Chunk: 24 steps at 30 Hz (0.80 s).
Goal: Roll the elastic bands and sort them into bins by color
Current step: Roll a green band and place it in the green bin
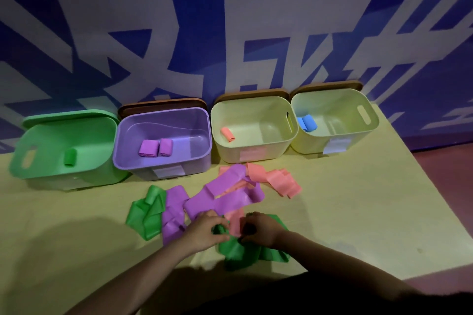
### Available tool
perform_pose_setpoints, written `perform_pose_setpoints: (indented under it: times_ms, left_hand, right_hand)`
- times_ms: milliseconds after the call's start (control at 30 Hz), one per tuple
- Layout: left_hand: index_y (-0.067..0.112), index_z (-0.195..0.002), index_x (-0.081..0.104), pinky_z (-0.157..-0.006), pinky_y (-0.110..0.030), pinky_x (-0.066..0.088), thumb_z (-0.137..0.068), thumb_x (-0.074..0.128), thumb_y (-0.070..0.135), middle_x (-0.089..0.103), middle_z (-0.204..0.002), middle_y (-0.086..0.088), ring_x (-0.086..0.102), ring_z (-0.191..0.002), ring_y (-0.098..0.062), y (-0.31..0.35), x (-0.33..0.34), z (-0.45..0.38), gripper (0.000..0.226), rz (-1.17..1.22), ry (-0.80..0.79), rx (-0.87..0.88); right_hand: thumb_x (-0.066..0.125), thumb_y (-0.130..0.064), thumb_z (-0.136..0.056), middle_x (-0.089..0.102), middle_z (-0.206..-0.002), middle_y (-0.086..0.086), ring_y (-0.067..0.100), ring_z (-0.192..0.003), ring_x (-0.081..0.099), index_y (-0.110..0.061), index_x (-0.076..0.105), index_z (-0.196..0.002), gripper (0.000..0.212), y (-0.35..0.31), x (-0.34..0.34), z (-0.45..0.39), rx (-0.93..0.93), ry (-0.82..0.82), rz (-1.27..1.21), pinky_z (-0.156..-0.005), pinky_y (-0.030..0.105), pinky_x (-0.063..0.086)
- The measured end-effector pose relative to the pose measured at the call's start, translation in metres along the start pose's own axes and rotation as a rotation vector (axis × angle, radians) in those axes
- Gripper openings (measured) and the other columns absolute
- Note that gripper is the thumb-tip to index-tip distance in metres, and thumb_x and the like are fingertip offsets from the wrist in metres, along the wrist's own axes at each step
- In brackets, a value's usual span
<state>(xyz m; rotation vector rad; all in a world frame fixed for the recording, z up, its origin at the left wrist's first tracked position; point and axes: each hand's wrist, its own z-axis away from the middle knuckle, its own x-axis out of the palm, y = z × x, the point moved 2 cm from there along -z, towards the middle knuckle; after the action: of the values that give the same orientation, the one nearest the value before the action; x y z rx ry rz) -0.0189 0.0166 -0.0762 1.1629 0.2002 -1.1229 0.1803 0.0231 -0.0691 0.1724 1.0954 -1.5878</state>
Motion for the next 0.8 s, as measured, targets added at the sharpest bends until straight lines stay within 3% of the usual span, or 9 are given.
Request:
perform_pose_setpoints:
  times_ms: [100,200,300,367,433,500,667,800]
  left_hand:
    - [0.024,-0.112,0.068,-0.088,-0.018,0.026,-0.082,0.070,0.036,0.043,-0.104,0.007,0.039,-0.107,-0.012,-0.004,0.012,0.009,0.033,-0.163,-0.035,0.029]
    - [0.017,-0.113,0.067,-0.092,-0.017,0.024,-0.086,0.066,0.028,0.044,-0.105,0.007,0.041,-0.107,-0.010,-0.001,0.013,0.019,0.030,-0.103,0.040,0.003]
    - [0.012,-0.103,0.068,-0.087,-0.015,0.034,-0.078,0.059,0.029,0.051,-0.101,0.003,0.050,-0.102,-0.012,0.016,-0.001,0.028,0.031,0.144,0.121,-0.052]
    - [0.020,-0.085,0.065,-0.080,-0.018,0.039,-0.071,0.052,0.027,0.055,-0.091,0.002,0.054,-0.091,-0.012,0.032,-0.015,0.035,0.020,0.397,0.191,-0.116]
    - [0.019,-0.075,0.061,-0.068,-0.022,0.040,-0.077,0.055,0.017,0.057,-0.077,0.001,0.053,-0.076,-0.012,0.048,-0.033,0.042,0.007,0.675,0.295,-0.189]
    - [0.012,-0.072,0.054,-0.058,-0.023,0.036,-0.087,0.047,0.001,0.050,-0.066,0.000,0.047,-0.064,-0.012,0.064,-0.056,0.051,0.020,0.849,0.359,-0.192]
    - [0.018,-0.065,0.053,-0.060,-0.029,0.036,-0.083,0.055,0.011,0.050,-0.061,0.000,0.048,-0.061,-0.013,0.088,-0.101,0.081,0.019,1.074,0.470,-0.028]
    - [0.016,-0.066,0.050,-0.060,-0.030,0.034,-0.091,0.044,0.003,0.046,-0.063,-0.002,0.045,-0.061,-0.014,0.104,-0.129,0.102,0.029,1.229,0.501,0.054]
  right_hand:
    - [0.071,-0.037,-0.081,0.059,-0.097,0.002,0.020,-0.091,0.057,-0.016,0.067,-0.104,0.031,0.000,0.002,0.002,0.012,0.018,-0.021,-0.074,0.023,0.038]
    - [0.066,-0.039,-0.084,0.063,-0.104,0.009,0.024,-0.095,0.059,-0.014,0.065,-0.107,0.034,0.000,0.007,0.007,0.021,0.064,-0.027,-0.079,0.027,0.044]
    - [0.059,-0.036,-0.091,0.061,-0.110,0.011,0.024,-0.102,0.058,-0.014,0.064,-0.117,0.034,-0.013,0.003,0.015,-0.013,0.246,-0.110,-0.088,0.030,0.044]
    - [0.058,-0.029,-0.093,0.068,-0.100,0.011,0.021,-0.094,0.061,-0.008,0.071,-0.101,0.026,-0.028,-0.003,0.019,-0.079,0.346,-0.271,-0.086,0.033,0.046]
    - [0.056,-0.027,-0.095,0.069,-0.084,0.010,0.017,-0.081,0.061,-0.006,0.070,-0.080,0.029,-0.044,-0.011,0.021,-0.087,0.339,-0.379,-0.080,0.036,0.046]
    - [0.055,-0.027,-0.096,0.062,-0.073,0.000,0.009,-0.073,0.055,-0.016,0.062,-0.068,0.030,-0.061,-0.023,0.025,-0.106,0.325,-0.488,-0.076,0.032,0.043]
    - [0.056,-0.029,-0.094,0.062,-0.076,-0.003,0.005,-0.067,0.055,-0.016,0.057,-0.082,0.018,-0.100,-0.054,0.044,-0.245,0.376,-0.826,-0.067,0.019,0.043]
    - [0.056,-0.047,-0.082,0.063,-0.083,-0.008,0.001,-0.074,0.056,-0.022,0.065,-0.086,0.028,-0.136,-0.075,0.059,-0.378,0.378,-0.784,-0.068,0.015,0.044]
